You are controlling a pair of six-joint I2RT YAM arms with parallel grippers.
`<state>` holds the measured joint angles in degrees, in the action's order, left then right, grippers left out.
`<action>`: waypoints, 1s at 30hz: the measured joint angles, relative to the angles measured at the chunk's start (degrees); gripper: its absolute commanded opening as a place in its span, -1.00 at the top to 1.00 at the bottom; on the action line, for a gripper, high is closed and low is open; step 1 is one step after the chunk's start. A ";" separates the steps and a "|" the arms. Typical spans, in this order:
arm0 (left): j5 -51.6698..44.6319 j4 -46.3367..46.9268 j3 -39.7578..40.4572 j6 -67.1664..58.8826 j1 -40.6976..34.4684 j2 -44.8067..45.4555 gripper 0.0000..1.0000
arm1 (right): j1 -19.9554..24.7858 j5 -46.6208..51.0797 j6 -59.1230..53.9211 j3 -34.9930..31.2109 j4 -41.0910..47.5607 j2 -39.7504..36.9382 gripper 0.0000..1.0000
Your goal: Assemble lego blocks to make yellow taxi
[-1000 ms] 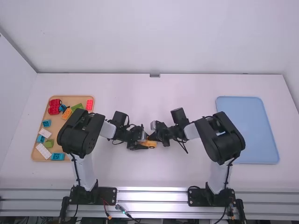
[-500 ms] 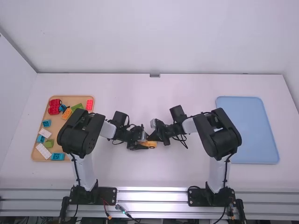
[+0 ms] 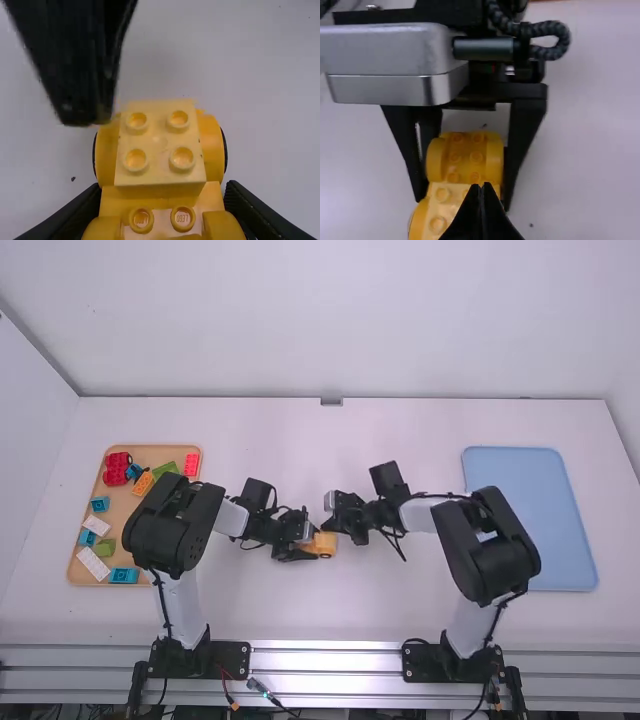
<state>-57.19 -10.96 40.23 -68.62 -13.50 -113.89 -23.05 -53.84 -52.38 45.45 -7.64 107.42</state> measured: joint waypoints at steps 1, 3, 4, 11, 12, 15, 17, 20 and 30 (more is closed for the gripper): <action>0.00 0.00 0.02 0.00 -0.02 0.00 -0.03 | -0.33 1.44 1.16 -1.11 -1.22 -1.20 1.00; -0.02 0.00 0.02 0.00 0.00 0.00 -0.03 | -1.05 3.02 2.54 -2.86 -3.28 -2.43 1.00; 0.00 -0.02 0.02 0.00 0.00 -0.02 -0.03 | -1.38 3.91 3.32 -3.72 -4.31 -2.67 1.00; -0.02 0.00 0.02 0.00 -0.02 0.00 -0.02 | -1.70 4.72 6.21 -7.30 -7.56 -2.75 1.00; -0.04 0.02 0.00 0.00 -0.02 0.00 -0.02 | -1.68 4.70 6.36 -7.30 -7.56 -2.75 1.00; -0.04 0.00 0.02 0.00 -0.02 0.00 -0.02 | -1.68 4.76 6.67 -7.30 -7.50 -2.75 1.00; -0.07 0.00 0.00 0.02 -0.02 0.00 -0.02 | -1.68 4.74 6.67 -7.30 -7.45 -2.75 1.00; -0.04 0.00 0.02 0.02 -0.02 -0.02 -0.02 | -1.68 4.72 6.56 -7.30 -7.41 -2.75 1.00; -0.02 0.00 0.00 -0.04 0.55 0.00 -0.02 | -0.52 0.00 4.74 -1.92 -1.46 1.97 1.00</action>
<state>-57.21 -10.96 40.23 -68.66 -12.95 -113.89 -23.57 -53.84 -47.64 43.53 -9.10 109.38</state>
